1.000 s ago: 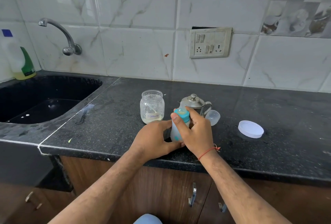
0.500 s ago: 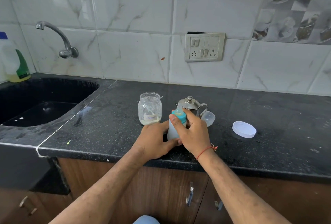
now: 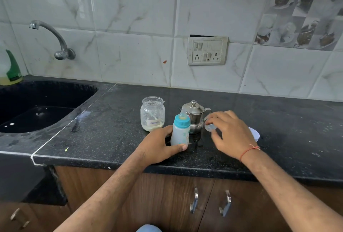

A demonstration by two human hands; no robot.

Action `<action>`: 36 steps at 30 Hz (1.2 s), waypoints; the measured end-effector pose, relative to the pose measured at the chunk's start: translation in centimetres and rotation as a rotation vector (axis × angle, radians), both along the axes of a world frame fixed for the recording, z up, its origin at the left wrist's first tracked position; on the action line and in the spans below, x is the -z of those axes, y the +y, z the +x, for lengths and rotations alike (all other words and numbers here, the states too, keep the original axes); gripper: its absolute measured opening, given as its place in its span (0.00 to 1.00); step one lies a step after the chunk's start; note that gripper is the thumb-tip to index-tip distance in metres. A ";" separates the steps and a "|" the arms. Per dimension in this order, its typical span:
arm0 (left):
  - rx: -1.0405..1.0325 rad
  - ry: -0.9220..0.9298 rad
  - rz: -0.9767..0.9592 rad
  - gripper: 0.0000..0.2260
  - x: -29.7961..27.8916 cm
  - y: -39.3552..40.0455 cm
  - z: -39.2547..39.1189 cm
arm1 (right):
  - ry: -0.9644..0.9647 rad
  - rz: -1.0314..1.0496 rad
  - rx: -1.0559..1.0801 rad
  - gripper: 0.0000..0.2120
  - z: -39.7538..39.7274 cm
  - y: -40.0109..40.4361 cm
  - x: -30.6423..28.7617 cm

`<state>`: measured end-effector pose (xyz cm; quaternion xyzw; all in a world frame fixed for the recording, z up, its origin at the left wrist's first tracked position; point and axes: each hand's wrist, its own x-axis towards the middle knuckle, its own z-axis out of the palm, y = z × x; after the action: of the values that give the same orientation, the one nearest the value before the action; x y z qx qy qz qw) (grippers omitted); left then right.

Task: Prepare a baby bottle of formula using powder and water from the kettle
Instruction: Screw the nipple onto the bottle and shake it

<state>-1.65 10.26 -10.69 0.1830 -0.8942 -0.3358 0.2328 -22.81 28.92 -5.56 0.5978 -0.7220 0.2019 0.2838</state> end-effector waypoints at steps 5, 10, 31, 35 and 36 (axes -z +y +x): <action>0.005 0.015 0.015 0.27 -0.1 0.1 0.1 | 0.236 0.312 0.138 0.28 -4.5 -0.4 -0.2; 0.002 0.009 0.024 0.26 -0.5 0.2 0.3 | 0.199 0.452 0.118 0.29 -5.1 -1.5 -1.4; 0.002 0.006 0.026 0.30 -0.2 -0.1 0.2 | -0.985 -0.014 -0.438 0.17 2.6 -1.6 -8.3; -0.005 0.001 0.020 0.30 -0.3 0.1 0.3 | -1.038 -0.009 -0.443 0.18 3.8 -3.5 -7.7; -0.006 0.001 0.017 0.29 -0.3 0.1 0.3 | -1.015 0.012 -0.433 0.18 4.0 -3.8 -7.6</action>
<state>-1.36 10.39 -10.38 0.1876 -0.8905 -0.3429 0.2328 -18.79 25.13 2.00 0.5618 -0.6301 0.5142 -0.1513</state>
